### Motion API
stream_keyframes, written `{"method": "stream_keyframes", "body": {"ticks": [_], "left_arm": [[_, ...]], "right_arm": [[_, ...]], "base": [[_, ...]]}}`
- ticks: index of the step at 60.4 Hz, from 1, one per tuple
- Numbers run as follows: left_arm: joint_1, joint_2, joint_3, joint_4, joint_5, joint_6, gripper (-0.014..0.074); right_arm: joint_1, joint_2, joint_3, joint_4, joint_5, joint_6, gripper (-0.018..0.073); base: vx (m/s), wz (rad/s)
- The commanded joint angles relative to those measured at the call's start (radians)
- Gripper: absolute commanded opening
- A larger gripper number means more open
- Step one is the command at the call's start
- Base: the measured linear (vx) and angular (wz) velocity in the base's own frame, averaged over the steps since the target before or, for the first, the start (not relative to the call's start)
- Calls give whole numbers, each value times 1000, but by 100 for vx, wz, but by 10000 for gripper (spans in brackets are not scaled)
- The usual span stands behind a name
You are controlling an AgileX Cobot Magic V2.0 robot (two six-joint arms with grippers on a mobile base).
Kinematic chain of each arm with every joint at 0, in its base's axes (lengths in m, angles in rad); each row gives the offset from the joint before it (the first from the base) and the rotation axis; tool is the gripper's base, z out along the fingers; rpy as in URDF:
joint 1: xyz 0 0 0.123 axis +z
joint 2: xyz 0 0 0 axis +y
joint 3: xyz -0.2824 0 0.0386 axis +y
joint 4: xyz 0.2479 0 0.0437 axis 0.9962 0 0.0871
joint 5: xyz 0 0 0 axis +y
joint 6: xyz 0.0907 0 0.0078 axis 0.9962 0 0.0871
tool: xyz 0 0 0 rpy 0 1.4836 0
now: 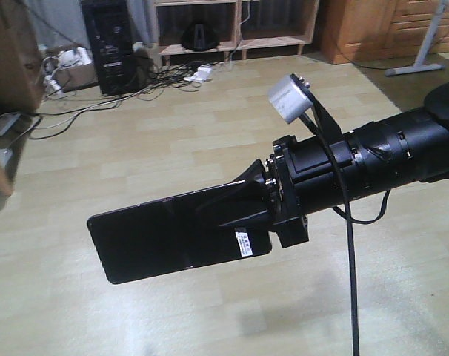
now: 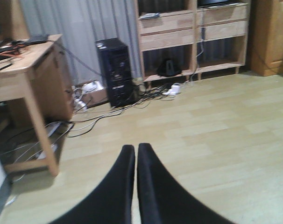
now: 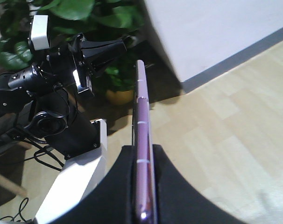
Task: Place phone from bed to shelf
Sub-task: 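Hold the phone in the right gripper while the base drives to the shelf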
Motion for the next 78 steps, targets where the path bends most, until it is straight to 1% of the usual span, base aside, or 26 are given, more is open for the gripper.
{"method": "stream_keyframes", "body": {"ticks": [1, 29, 78], "left_arm": [[-2, -7, -23, -9, -73, -6, 1], [-2, -7, -23, -9, -73, -6, 1], [-2, -7, -23, -9, -73, -6, 1]], "right_arm": [[-2, -38, -25, 88, 82, -11, -2], [-2, -38, -25, 88, 82, -11, -2], [-2, -38, -25, 88, 82, -11, -2]], "base": [[40, -28], [40, -25], [43, -11]]}}
